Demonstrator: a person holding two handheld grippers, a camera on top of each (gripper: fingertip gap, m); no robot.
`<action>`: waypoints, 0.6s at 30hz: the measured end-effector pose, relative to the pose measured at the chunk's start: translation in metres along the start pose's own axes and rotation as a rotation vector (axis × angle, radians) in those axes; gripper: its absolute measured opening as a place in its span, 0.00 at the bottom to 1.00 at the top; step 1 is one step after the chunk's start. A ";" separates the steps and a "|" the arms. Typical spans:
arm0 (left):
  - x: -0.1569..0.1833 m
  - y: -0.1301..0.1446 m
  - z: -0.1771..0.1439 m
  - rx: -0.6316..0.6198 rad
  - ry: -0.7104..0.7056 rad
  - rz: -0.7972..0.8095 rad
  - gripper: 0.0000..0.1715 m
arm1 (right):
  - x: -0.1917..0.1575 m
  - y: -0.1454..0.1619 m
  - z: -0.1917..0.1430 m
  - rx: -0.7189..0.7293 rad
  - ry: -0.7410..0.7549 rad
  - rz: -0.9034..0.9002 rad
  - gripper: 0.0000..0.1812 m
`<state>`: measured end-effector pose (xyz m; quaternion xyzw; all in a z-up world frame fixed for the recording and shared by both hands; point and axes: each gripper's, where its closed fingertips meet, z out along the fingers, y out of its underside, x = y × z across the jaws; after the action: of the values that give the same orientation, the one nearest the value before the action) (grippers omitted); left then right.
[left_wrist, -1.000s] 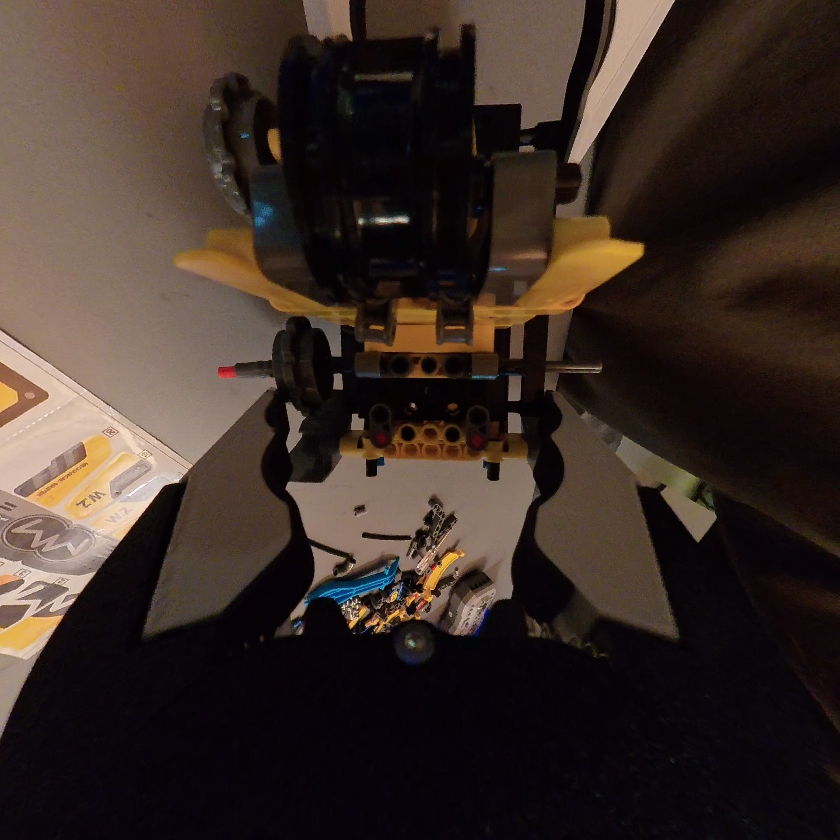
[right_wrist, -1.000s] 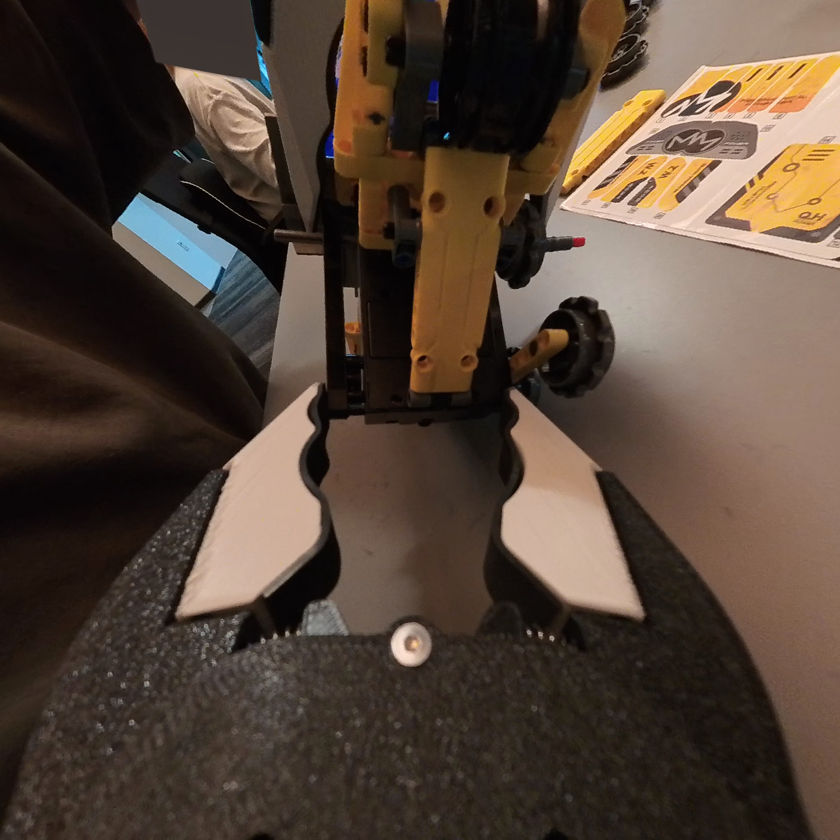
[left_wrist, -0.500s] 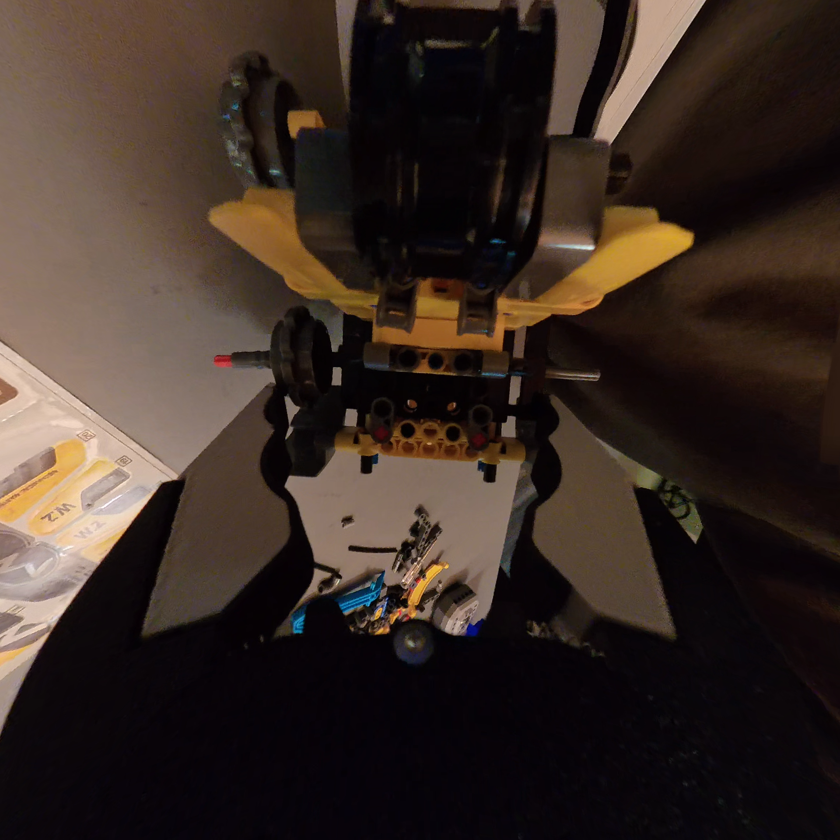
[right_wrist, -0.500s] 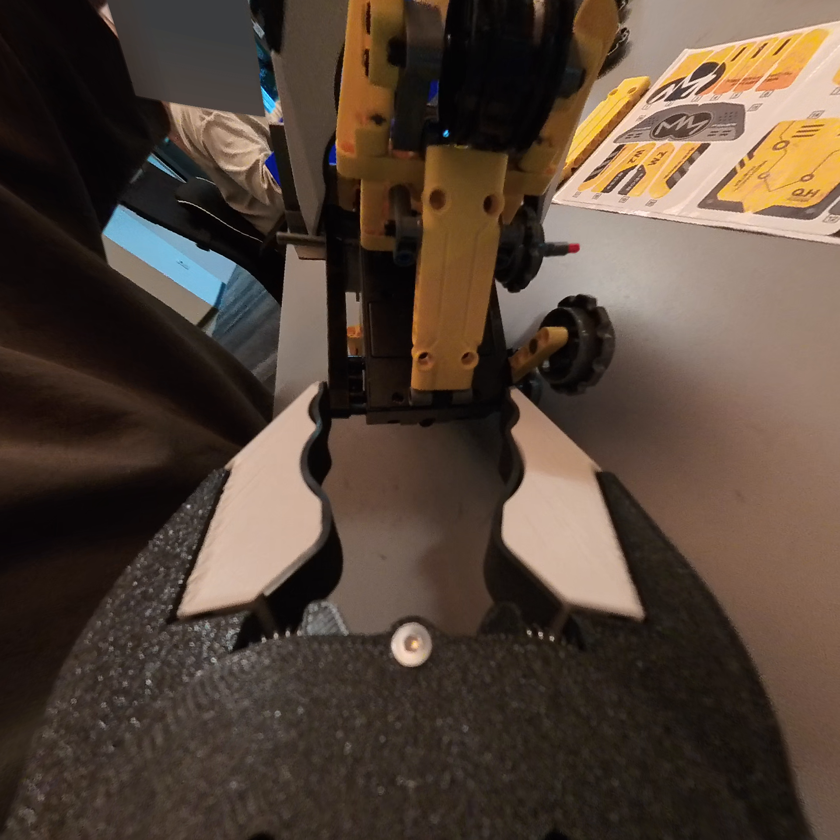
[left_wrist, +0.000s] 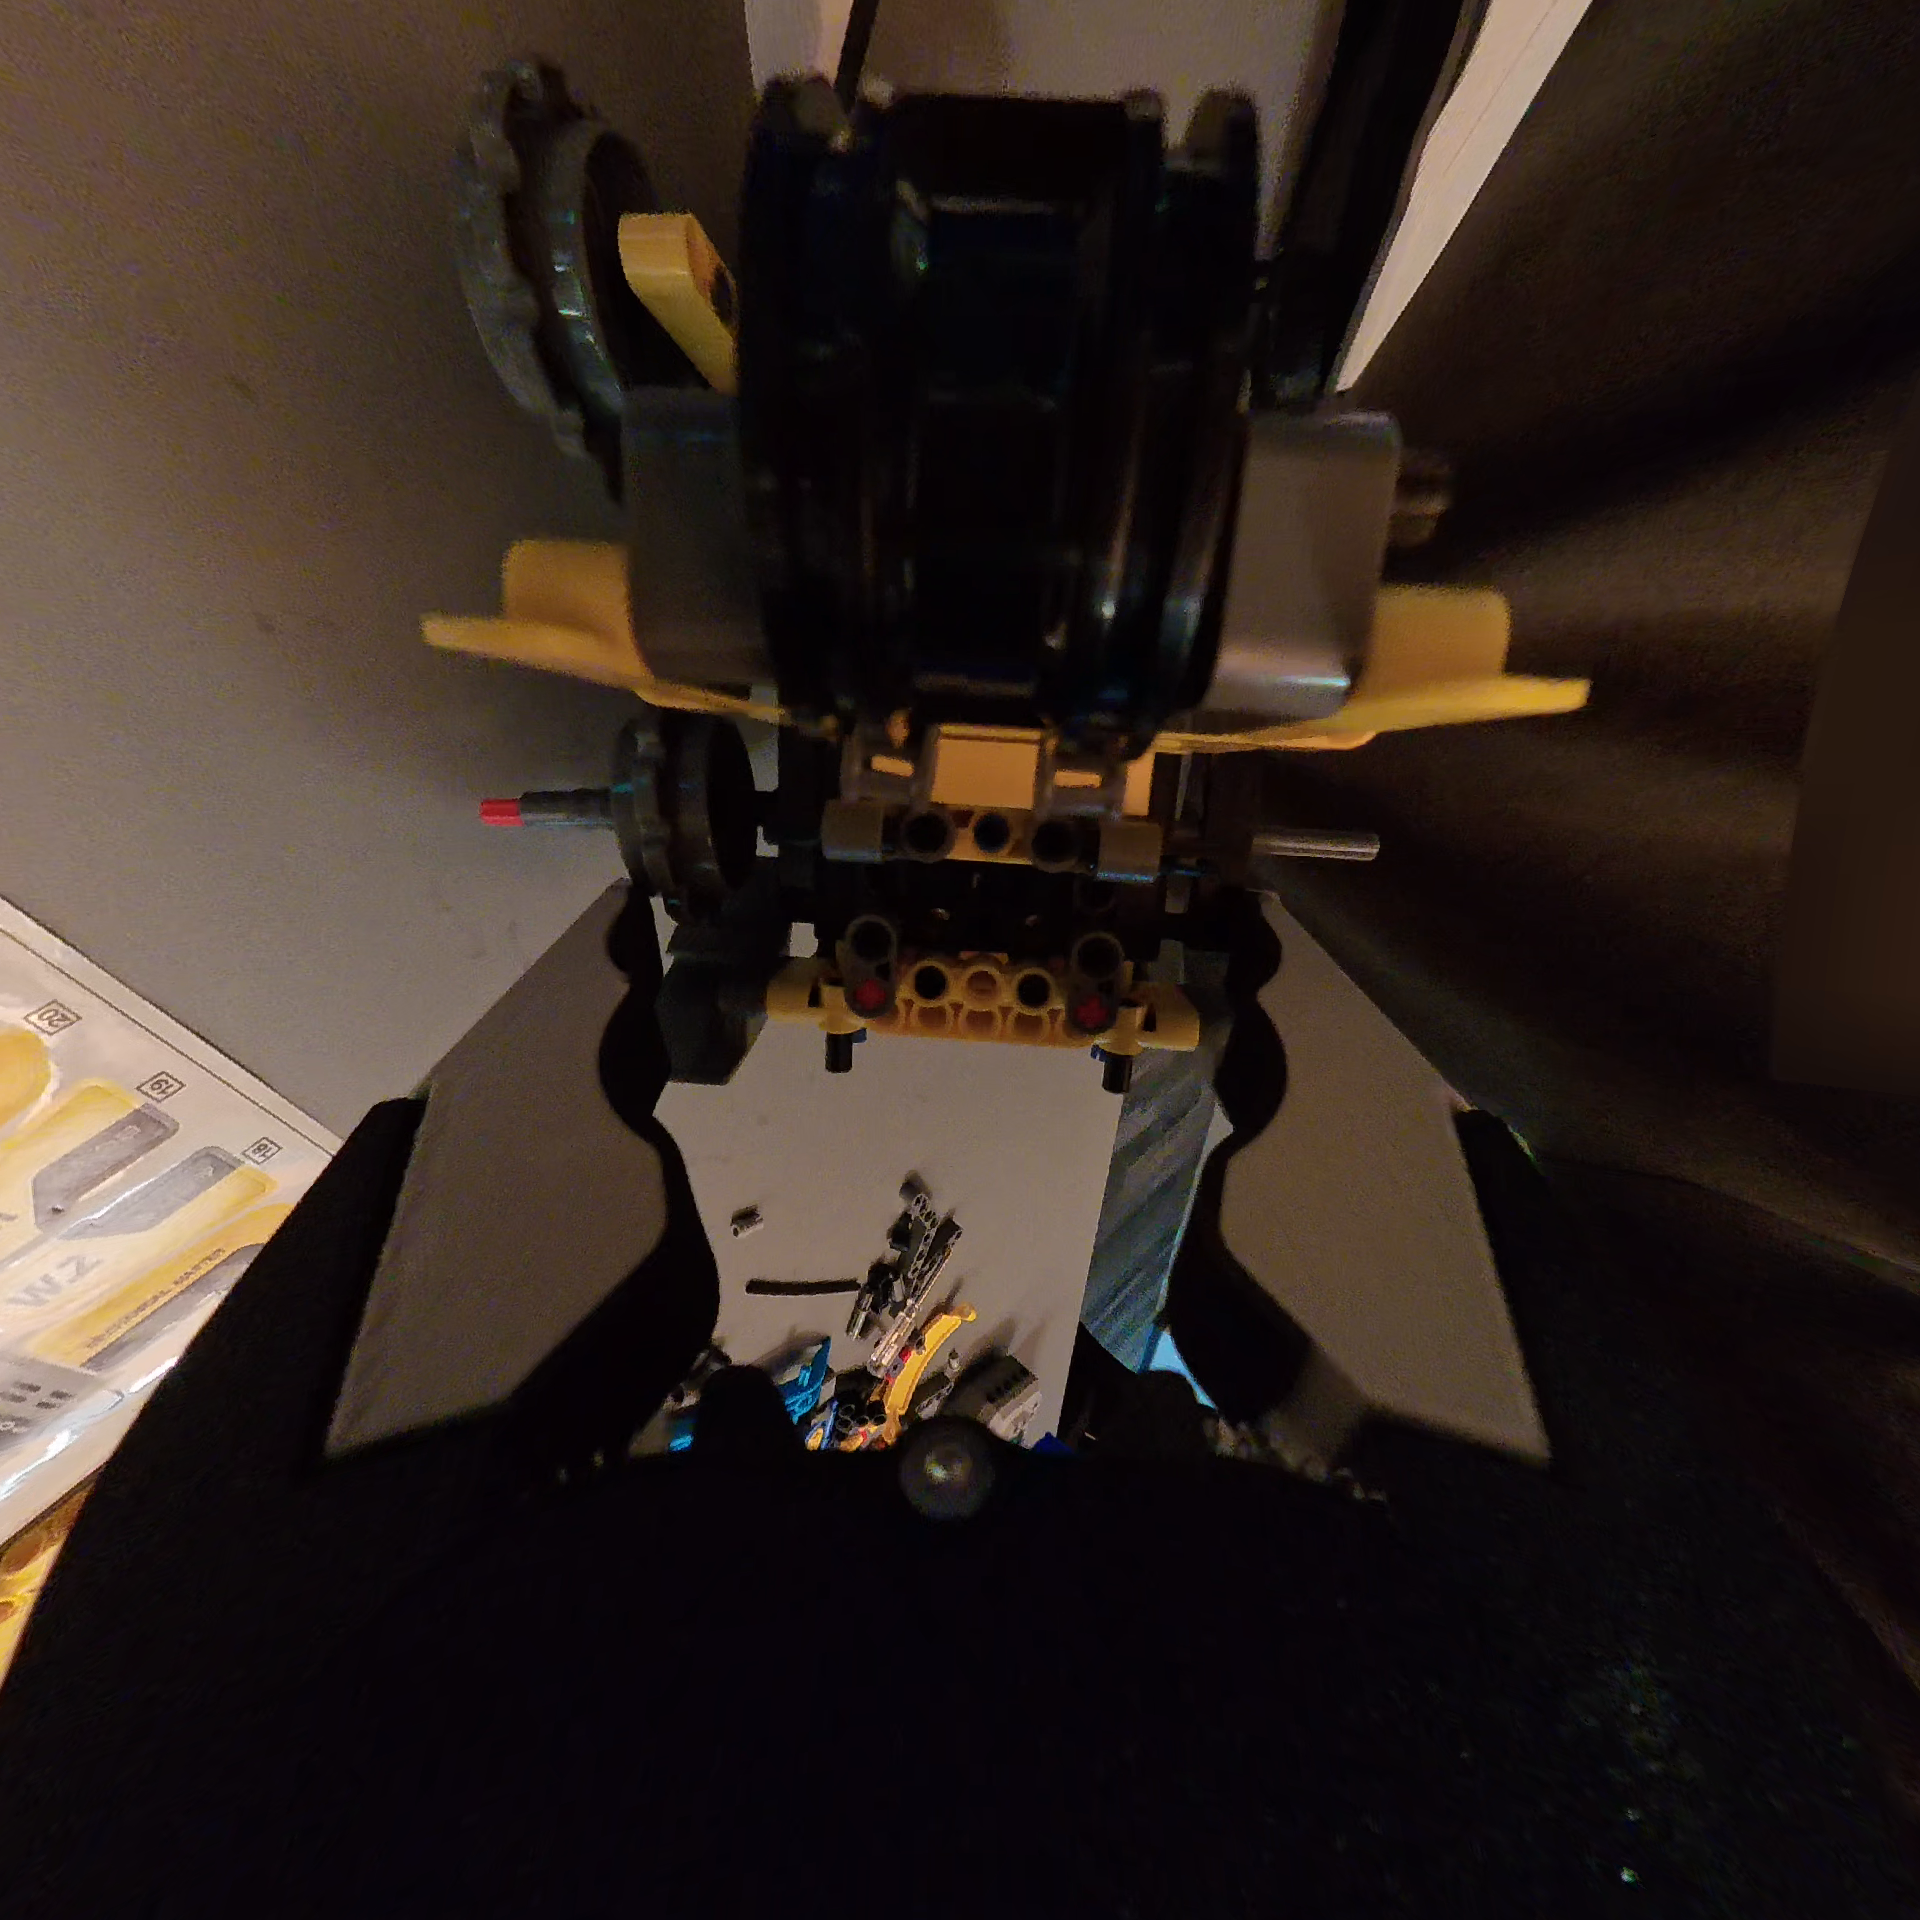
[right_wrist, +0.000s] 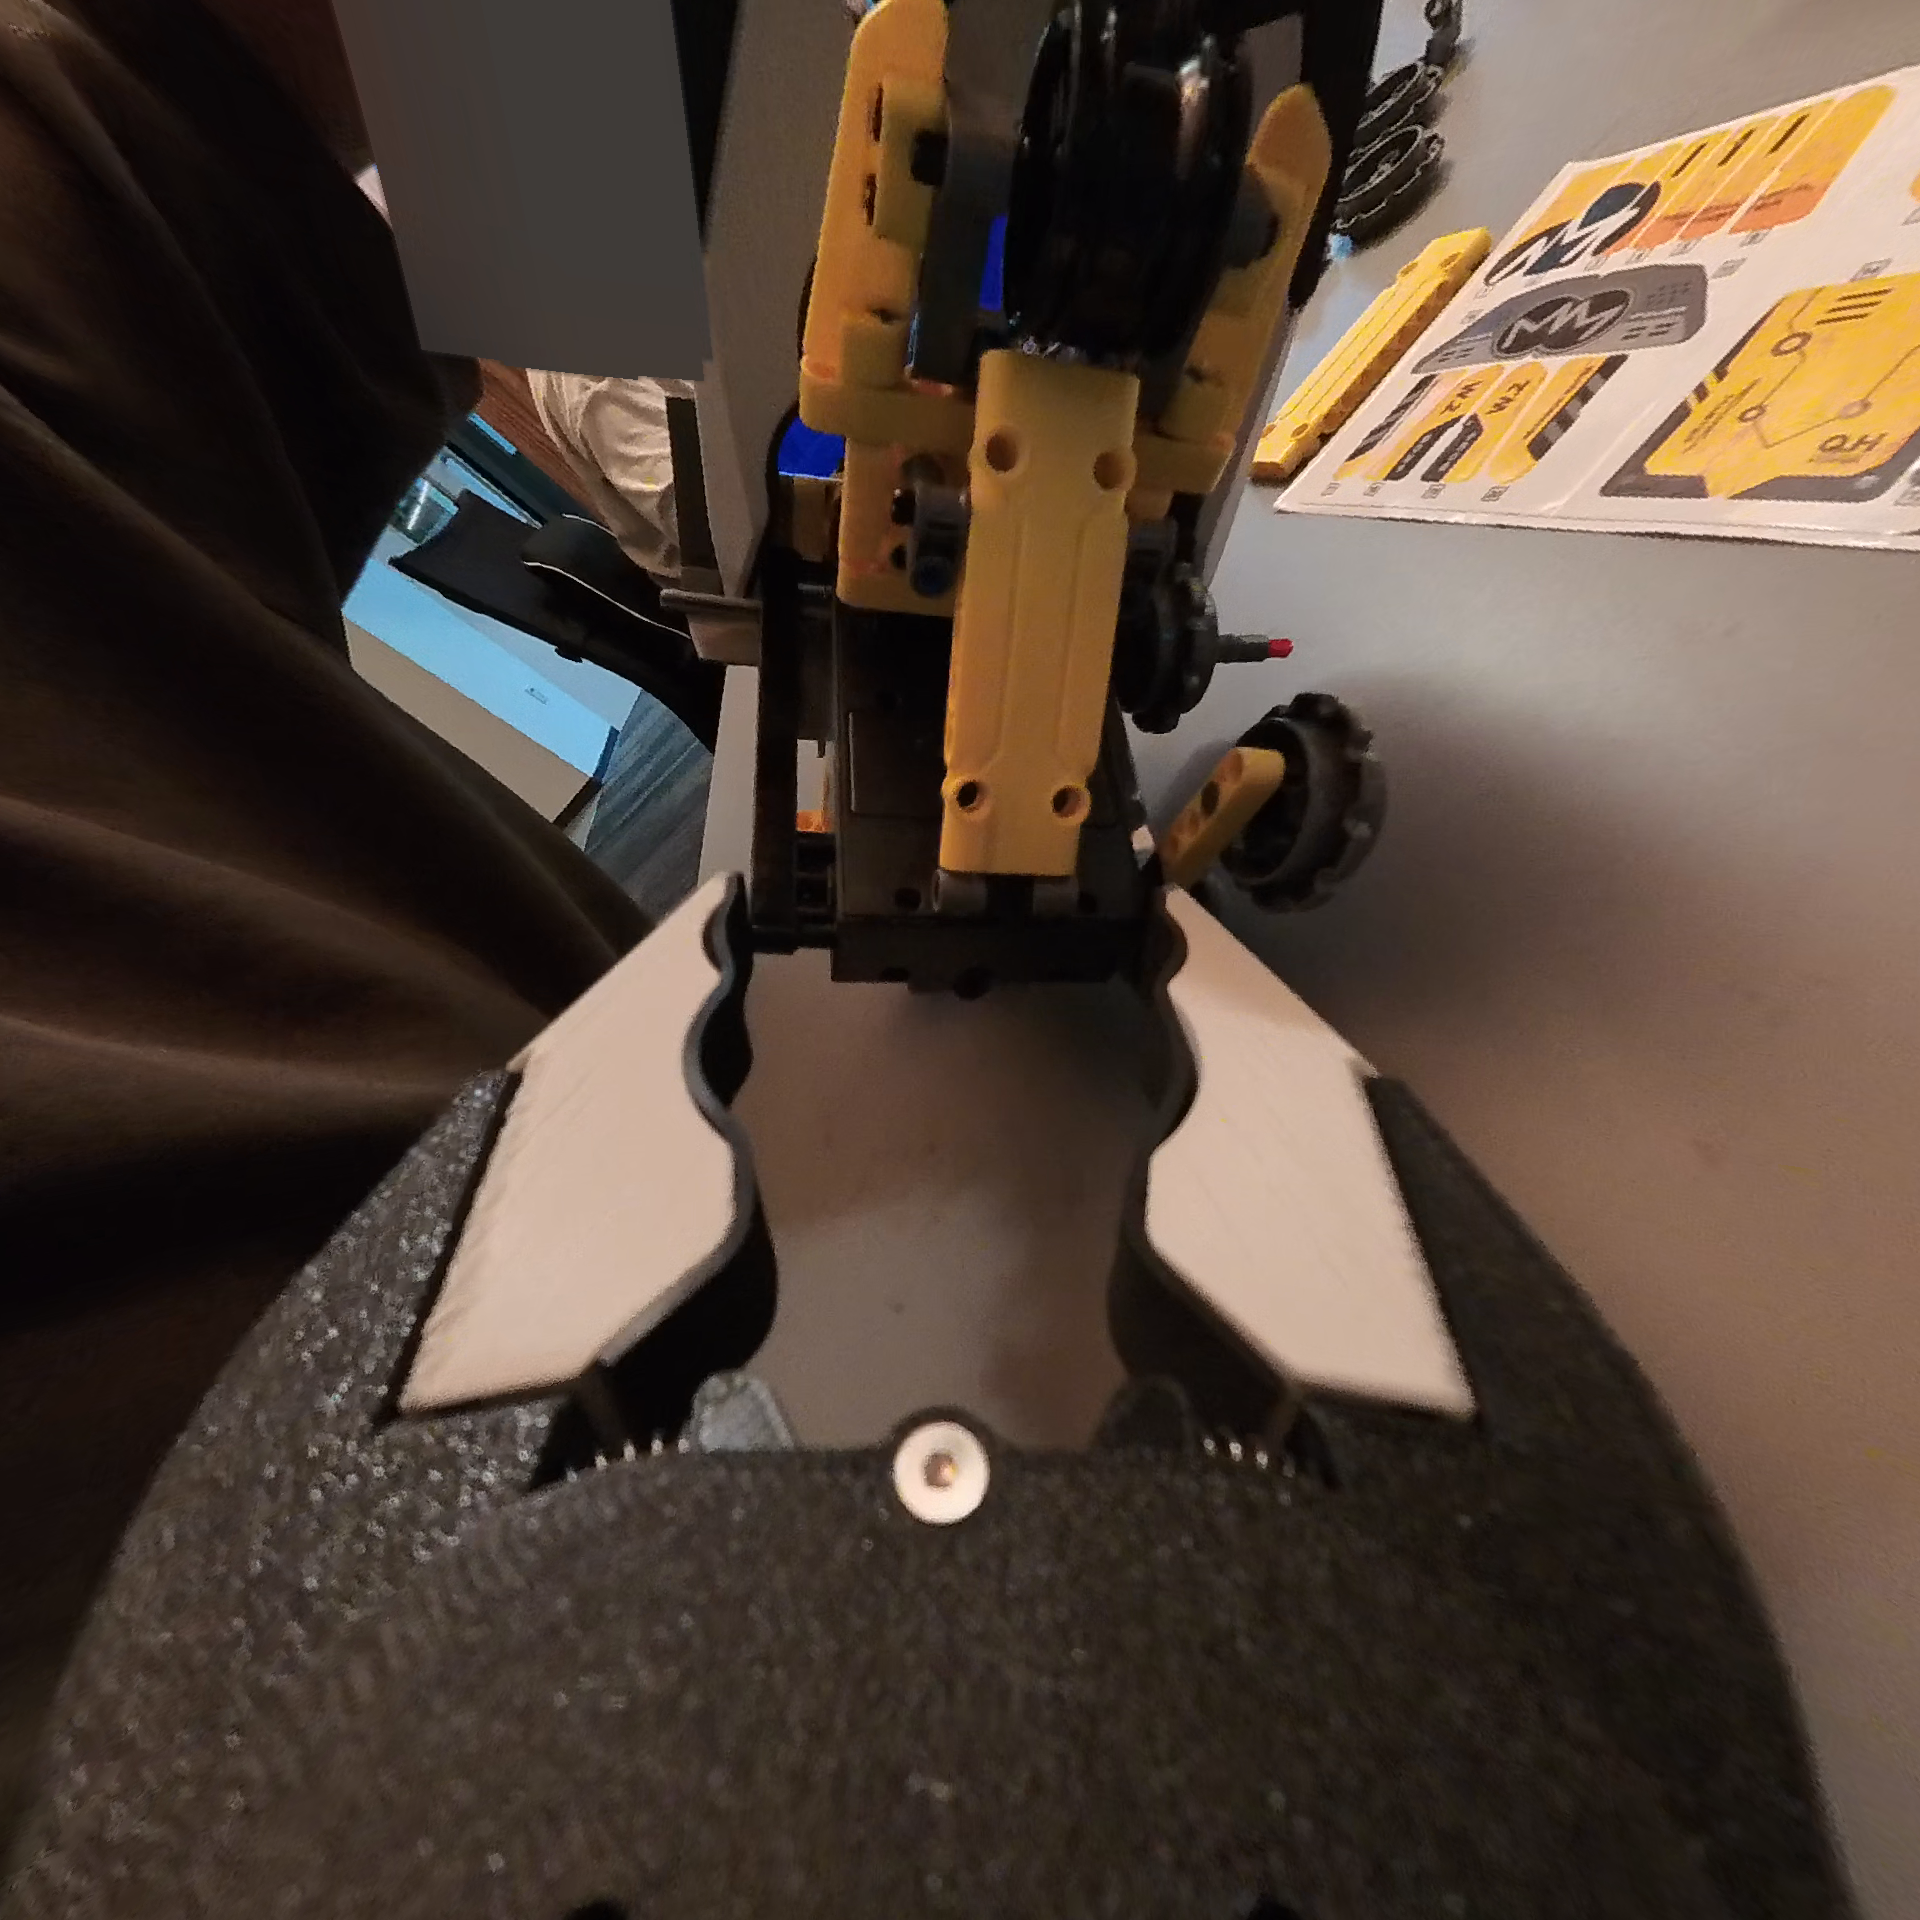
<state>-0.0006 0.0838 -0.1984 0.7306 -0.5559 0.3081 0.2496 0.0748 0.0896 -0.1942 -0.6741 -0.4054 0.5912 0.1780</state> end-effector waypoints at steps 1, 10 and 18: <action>0.000 0.000 0.000 0.006 -0.001 -0.001 0.62 | 0.000 0.000 -0.002 0.006 0.002 -0.012 0.42; -0.003 0.001 -0.011 0.119 -0.037 -0.001 0.44 | 0.008 -0.009 -0.027 0.155 0.076 -0.040 0.48; -0.001 -0.003 -0.010 0.150 -0.013 -0.013 0.44 | 0.014 -0.002 -0.016 0.133 0.075 0.011 0.53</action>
<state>0.0003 0.0924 -0.1927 0.7529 -0.5279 0.3425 0.1925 0.0888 0.1055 -0.1985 -0.6848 -0.3545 0.5921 0.2342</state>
